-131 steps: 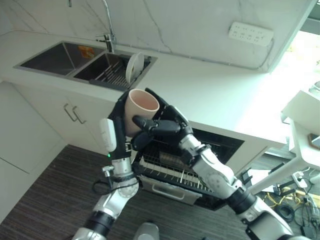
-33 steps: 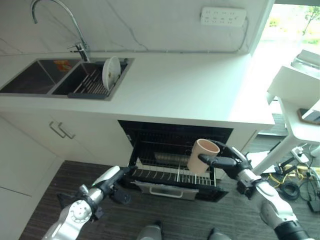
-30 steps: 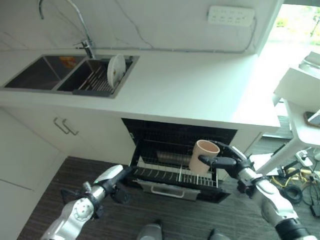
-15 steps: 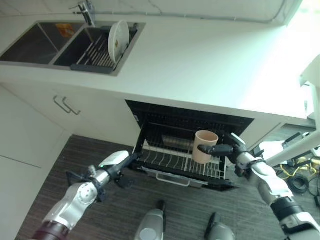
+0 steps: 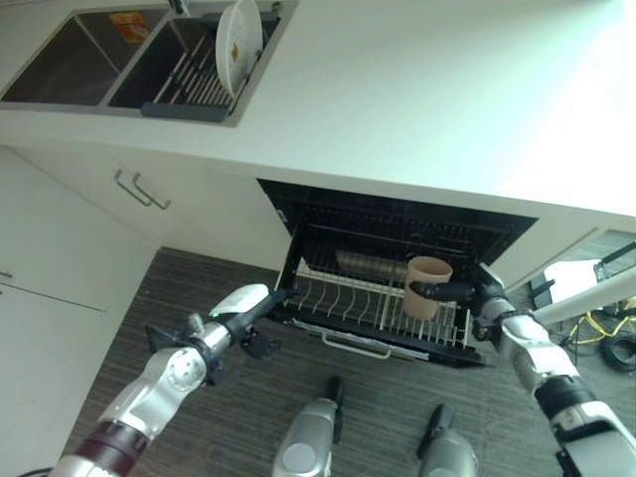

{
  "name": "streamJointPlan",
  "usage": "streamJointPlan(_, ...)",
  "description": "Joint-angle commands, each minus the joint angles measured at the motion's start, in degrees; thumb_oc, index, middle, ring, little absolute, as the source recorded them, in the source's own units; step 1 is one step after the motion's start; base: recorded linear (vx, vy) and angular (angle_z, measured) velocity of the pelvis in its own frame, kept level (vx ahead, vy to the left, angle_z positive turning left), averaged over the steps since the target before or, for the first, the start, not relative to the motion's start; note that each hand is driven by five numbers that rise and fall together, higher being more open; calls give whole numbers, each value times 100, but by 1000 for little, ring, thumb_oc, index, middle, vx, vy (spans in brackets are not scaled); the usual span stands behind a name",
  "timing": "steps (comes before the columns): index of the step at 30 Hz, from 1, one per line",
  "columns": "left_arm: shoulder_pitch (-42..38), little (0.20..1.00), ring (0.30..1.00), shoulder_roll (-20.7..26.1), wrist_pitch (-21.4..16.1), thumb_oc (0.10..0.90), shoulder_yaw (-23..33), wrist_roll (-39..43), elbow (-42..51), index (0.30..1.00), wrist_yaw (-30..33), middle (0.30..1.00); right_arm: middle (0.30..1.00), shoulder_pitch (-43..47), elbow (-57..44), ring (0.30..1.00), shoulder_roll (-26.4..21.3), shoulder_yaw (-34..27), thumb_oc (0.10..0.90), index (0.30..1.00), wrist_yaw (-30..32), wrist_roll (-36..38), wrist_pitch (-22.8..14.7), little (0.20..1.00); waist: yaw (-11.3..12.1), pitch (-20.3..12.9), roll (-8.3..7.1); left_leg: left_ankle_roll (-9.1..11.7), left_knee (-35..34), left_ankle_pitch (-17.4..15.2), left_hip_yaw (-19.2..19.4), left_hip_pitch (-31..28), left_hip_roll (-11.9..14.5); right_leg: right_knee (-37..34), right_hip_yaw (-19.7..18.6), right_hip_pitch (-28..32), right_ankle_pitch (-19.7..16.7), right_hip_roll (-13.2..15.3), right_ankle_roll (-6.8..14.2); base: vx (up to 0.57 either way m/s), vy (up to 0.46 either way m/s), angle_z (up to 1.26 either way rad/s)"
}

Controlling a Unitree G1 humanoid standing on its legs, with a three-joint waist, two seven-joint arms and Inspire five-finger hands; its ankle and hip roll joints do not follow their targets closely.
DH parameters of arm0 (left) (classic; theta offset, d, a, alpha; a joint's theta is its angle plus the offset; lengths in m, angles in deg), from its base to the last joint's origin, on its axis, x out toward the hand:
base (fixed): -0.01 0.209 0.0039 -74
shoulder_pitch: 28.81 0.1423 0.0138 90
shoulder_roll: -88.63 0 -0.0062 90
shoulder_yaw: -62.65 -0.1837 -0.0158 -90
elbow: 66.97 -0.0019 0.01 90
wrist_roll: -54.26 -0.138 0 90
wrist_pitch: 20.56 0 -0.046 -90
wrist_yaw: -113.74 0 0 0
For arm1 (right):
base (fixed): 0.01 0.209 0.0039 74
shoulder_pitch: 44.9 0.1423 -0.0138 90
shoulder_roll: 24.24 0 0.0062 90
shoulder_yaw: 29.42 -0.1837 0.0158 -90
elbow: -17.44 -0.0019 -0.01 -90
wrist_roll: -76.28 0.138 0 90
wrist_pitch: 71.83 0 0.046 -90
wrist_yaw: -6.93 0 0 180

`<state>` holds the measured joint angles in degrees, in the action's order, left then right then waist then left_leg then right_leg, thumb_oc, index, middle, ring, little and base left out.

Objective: Place the dishes in the dishwasher.

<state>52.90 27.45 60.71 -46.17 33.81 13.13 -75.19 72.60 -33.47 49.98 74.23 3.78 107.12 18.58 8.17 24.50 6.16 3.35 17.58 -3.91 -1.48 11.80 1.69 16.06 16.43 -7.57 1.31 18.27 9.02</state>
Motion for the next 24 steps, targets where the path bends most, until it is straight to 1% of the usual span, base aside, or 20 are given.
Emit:
streamJointPlan(1, -204, 900, 900, 380, -37, 800, 138, 356, 504, 900, 355, 900, 300, 530, -155, 300, -67, -186, 400, 300, 91, 286, -639, 300, 35, -268, -93, -31, -39, -498, 351, -42, 213, 113, -258, -164, 364, 99, 172, -65, 11, 5)
streamJointPlan(5, -146, 900, 900, 338, -52, 800, 101, 339, 492, 900, 467, 900, 300, 488, -158, 300, 78, -102, 400, 300, -56, 161, -708, 300, 16, -172, -42, -48, -39, -502, 367, -17, 178, 113, -270, -203, 338, 130, 174, -45, 32, 4)
streamJointPlan(7, -102, 900, 900, 296, -96, 800, 128, 315, 483, 900, 491, 900, 300, 432, -251, 300, 179, -40, 400, 300, -12, 237, -582, 300, 5, -155, -37, -54, -39, -513, 383, -42, 161, 113, -281, -197, 328, 146, 179, -2, 13, 2)
streamJointPlan(9, -100, 900, 900, 254, -62, 800, 119, 291, 506, 900, 496, 900, 300, 353, -255, 300, 313, 51, 400, 300, -42, 222, -564, 300, -10, -141, -25, -53, -39, -521, 412, -60, 166, 113, -283, -186, 329, 155, 181, -1, 14, -3)
streamJointPlan(12, -53, 900, 900, 178, -45, 800, 139, 253, 505, 900, 537, 900, 300, 149, -320, 300, 457, 182, 400, 300, -43, -175, -546, 300, -47, -128, -11, -62, -39, -535, 436, -83, 161, 113, -318, -184, 330, 158, 186, 13, 27, -8)
streamJointPlan(14, -28, 900, 900, 128, -45, 800, 156, 190, 495, 900, 541, 900, 300, 6, -222, 300, 488, 272, 400, 300, 62, -629, -601, 300, -54, -114, -14, -63, -39, -538, 456, -72, 169, 113, -314, -194, 330, 165, 192, 12, 4, -7)
streamJointPlan(17, -53, 900, 900, 101, -62, 800, 136, 175, 449, 900, 604, 900, 300, -126, -17, 300, 413, 338, 400, 300, 64, -1086, -663, 300, -75, -99, -26, -56, -39, -542, 471, -72, 187, 113, -302, -188, 338, 160, 186, 2, -1, -1)
streamJointPlan(18, -36, 900, 900, 79, -58, 800, 157, 153, 462, 900, 614, 900, 300, -236, 102, 300, 346, 342, 400, 300, 81, -1307, -768, 300, -82, -89, -34, -54, -39, -542, 473, -79, 191, 113, -300, -182, 338, 160, 185, 0, 0, 0)
streamJointPlan(19, -36, 900, 900, 79, -58, 800, 157, 153, 462, 900, 614, 900, 300, -236, 102, 300, 346, 342, 400, 300, 81, -1307, -768, 300, -82, -89, -34, -54, -39, -542, 473, -79, 191, 113, -300, -182, 338, 160, 185, 0, 0, 0)
streamJointPlan(21, -22, 900, 900, 62, -46, 800, 182, 100, 458, 900, 605, 900, 300, -393, 318, 300, 228, 294, 400, 300, 77, -1513, -932, 300, -94, -63, -63, -59, -39, -557, 447, -101, 181, 113, -307, -173, 338, 150, 193, 16, -21, 1)
streamJointPlan(22, -21, 900, 900, 55, -57, 800, 184, 83, 435, 900, 611, 900, 639, -430, 370, 639, 207, 287, 626, 639, 82, -1553, -982, 639, -102, -56, -71, -56, -39, -560, 449, -109, 185, 113, -306, -168, 340, 143, 194, 27, -34, 1)
streamJointPlan(23, -30, 900, 900, 48, -54, 800, 172, 69, 428, 900, 615, 900, 900, -467, 409, 900, 171, 270, 800, 900, 84, -1596, -1065, 900, -112, -48, -75, -56, -39, -567, 443, -120, 184, 113, -309, -162, 340, 140, 196, 0, 0, 0)
streamJointPlan(24, -43, 900, 900, 41, -30, 800, 165, 60, 444, 900, 610, 900, 900, -466, 411, 900, 156, 272, 800, 900, 114, -1600, -1113, 900, -120, -38, -76, -59, -39, -571, 447, -126, 183, 113, -313, -161, 339, 140, 195, 0, 0, 0)
